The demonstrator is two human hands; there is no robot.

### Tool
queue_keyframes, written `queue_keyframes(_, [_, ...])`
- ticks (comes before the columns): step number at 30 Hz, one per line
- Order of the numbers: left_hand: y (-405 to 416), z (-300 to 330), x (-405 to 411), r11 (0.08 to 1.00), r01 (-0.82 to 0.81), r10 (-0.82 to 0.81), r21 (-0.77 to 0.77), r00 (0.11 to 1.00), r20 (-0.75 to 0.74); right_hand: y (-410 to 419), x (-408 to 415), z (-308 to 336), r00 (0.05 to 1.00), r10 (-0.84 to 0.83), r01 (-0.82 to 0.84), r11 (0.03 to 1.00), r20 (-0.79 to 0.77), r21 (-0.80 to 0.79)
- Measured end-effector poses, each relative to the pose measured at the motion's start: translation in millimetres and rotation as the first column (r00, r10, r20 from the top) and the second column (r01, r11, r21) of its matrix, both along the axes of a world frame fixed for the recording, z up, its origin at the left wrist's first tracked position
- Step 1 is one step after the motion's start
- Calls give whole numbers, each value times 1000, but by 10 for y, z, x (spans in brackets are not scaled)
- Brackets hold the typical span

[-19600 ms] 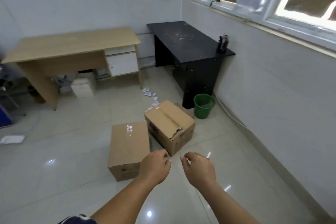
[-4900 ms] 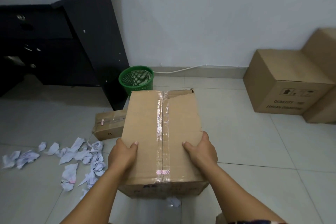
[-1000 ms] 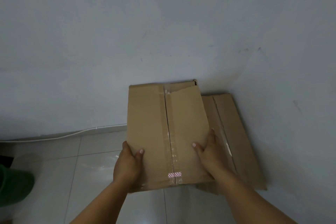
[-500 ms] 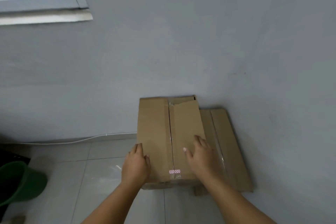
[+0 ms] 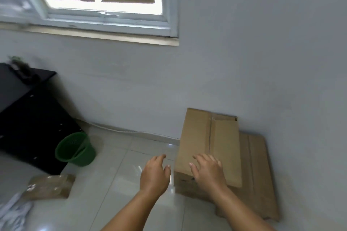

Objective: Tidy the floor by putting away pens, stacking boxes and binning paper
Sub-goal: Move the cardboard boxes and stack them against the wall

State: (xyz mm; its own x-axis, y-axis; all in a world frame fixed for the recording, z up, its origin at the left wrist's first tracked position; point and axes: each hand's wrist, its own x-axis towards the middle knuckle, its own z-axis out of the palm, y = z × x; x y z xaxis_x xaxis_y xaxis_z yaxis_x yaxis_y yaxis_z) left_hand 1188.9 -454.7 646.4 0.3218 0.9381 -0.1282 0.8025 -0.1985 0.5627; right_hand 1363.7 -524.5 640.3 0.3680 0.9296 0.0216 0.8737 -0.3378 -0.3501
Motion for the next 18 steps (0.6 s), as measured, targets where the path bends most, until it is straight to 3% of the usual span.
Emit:
queue_keyframes(8, [-362, 176, -1544, 965, -262, 262, 3, 965, 28, 152, -1440, 175, 936, 350, -350, 937, -44, 10])
queue_keyframes(18, [-1151, 150, -3581, 794, -607, 607, -25, 794, -33, 59, -3456, 161, 775, 626, -631, 773, -85, -65])
